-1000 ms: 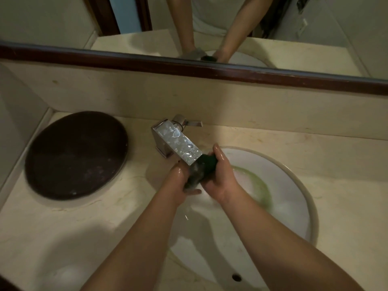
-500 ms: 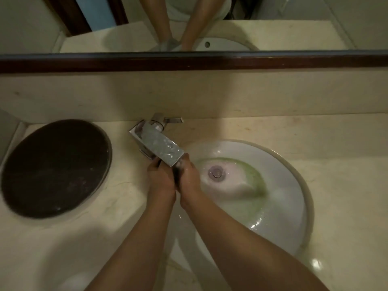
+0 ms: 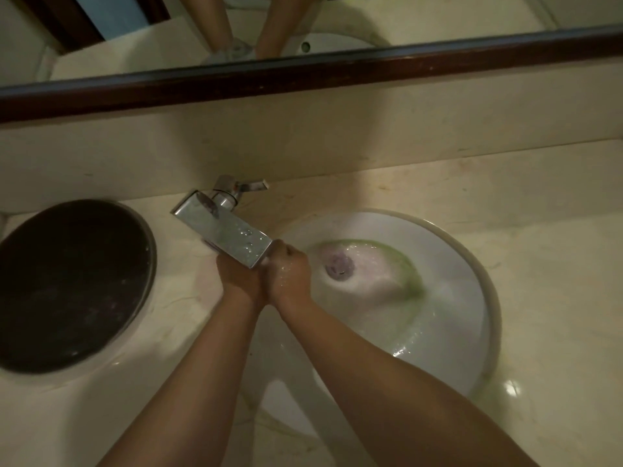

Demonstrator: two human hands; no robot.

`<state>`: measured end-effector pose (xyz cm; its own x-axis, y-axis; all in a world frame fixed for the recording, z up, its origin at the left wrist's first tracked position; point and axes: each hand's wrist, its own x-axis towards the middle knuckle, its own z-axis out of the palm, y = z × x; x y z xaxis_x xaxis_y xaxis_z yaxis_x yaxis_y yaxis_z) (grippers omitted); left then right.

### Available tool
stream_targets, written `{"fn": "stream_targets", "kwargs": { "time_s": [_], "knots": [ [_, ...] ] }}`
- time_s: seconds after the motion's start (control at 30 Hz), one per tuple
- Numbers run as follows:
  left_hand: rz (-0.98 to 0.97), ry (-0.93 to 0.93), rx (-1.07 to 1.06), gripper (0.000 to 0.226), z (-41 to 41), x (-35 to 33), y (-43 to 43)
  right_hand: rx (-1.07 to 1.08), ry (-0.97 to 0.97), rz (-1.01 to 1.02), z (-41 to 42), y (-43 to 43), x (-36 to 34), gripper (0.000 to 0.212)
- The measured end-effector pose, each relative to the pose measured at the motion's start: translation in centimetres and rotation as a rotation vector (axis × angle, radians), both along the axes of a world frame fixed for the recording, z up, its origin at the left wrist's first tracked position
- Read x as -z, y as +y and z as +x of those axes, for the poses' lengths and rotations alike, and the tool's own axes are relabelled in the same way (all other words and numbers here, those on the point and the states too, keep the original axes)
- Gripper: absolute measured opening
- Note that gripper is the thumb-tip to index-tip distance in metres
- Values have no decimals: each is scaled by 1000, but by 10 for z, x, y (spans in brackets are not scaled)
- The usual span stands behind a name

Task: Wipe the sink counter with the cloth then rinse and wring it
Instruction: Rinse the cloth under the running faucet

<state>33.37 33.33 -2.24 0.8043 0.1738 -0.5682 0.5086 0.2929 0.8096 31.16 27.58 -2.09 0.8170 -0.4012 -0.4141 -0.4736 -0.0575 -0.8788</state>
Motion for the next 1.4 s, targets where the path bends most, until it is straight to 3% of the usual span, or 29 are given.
{"fn": "stream_targets", "kwargs": {
  "time_s": [0.07,0.17,0.23,0.3,0.4,0.43,0.5,0.57,0.63,0.7,0.83,0.9,1.0,1.07,1.17,1.2,1.3,1.4],
  "knots": [
    [-86,-16,-41,33,3,-8,-3,142,-20,155,0,-5,-6,35],
    [-22,-4,240,8,-4,-13,-1,191,-143,266,2,-20,-9,18],
    [-93,69,384,26,-11,-18,1,195,-171,422,4,-29,-16,16],
    [-233,72,338,26,-14,-16,1,250,-161,541,7,-36,-14,18],
    [-112,52,113,14,-10,-14,8,311,19,413,5,-52,-10,11],
    [-114,63,96,23,-9,-11,10,286,108,424,3,-57,-5,14],
    [-84,48,112,33,-9,-15,12,110,267,560,-3,-58,1,29],
    [-4,-6,73,10,-6,-19,7,-44,321,627,-9,-44,4,30],
    [-14,5,16,24,-5,-23,2,-10,270,552,-10,-33,7,25],
    [18,-18,13,23,-8,-27,3,147,149,517,-8,-33,9,16],
    [55,-21,68,18,-19,-23,11,457,30,836,-1,-49,3,14],
    [45,5,199,20,-25,-19,13,475,-20,886,3,-51,-4,6],
    [199,35,530,15,-34,-18,9,400,-64,815,4,-45,-11,9],
    [296,43,480,8,-32,-23,6,403,-62,828,3,-46,-12,9],
    [357,6,282,21,-27,-28,9,460,-75,804,3,-57,-3,36],
    [327,-12,191,23,-26,-29,11,456,-74,767,3,-60,1,38],
    [44,-39,-61,24,-22,-30,9,376,-30,647,0,-56,1,12],
    [-138,-57,-128,18,-20,-30,0,196,163,639,-8,-43,-1,24]
  ]
}}
